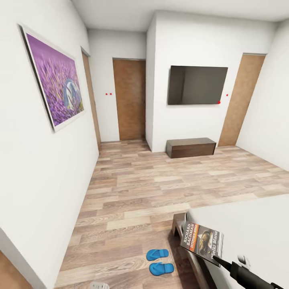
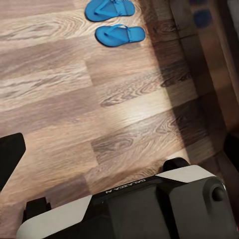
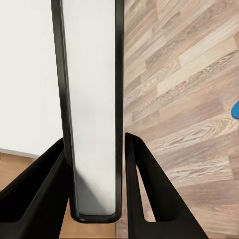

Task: In the bedroom, move the book from the bed onto either nightstand, and place the two sandals side by side next to the bed.

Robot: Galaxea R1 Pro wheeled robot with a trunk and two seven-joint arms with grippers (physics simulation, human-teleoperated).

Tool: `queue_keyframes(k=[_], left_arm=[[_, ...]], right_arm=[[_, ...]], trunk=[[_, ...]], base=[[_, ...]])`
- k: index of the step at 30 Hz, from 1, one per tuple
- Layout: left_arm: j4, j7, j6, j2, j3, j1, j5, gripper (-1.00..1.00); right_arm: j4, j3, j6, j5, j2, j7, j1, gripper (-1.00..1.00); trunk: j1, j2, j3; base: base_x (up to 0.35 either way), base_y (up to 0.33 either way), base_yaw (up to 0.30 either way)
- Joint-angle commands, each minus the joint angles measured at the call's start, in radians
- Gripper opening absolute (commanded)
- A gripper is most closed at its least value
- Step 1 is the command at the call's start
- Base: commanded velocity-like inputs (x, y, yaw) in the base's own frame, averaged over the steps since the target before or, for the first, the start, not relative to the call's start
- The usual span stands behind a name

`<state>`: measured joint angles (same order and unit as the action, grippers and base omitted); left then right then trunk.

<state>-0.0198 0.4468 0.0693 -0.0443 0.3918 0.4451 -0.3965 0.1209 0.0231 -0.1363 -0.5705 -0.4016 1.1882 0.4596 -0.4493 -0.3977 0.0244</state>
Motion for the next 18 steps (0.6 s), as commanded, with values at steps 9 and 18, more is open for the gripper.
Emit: queue_keyframes(k=[9,18], left_arm=[[0.002,0.003,0.004,0.000,0.009,0.001,-0.007,1.00],[0.001,0.003,0.004,0.001,0.009,0.001,-0.007,1.00]], right_arm=[[0.000,0.002,-0.011,-0.003,0.000,0.004,0.001,-1.00],[0.000,0.003,-0.011,-0.003,0.000,0.004,0.001,-1.00]], trunk=[[-0.001,-0.002,0.002],[-0.001,-0.002,0.002]], base=[[0.000,0.000,0.204],[0.000,0.000,0.204]])
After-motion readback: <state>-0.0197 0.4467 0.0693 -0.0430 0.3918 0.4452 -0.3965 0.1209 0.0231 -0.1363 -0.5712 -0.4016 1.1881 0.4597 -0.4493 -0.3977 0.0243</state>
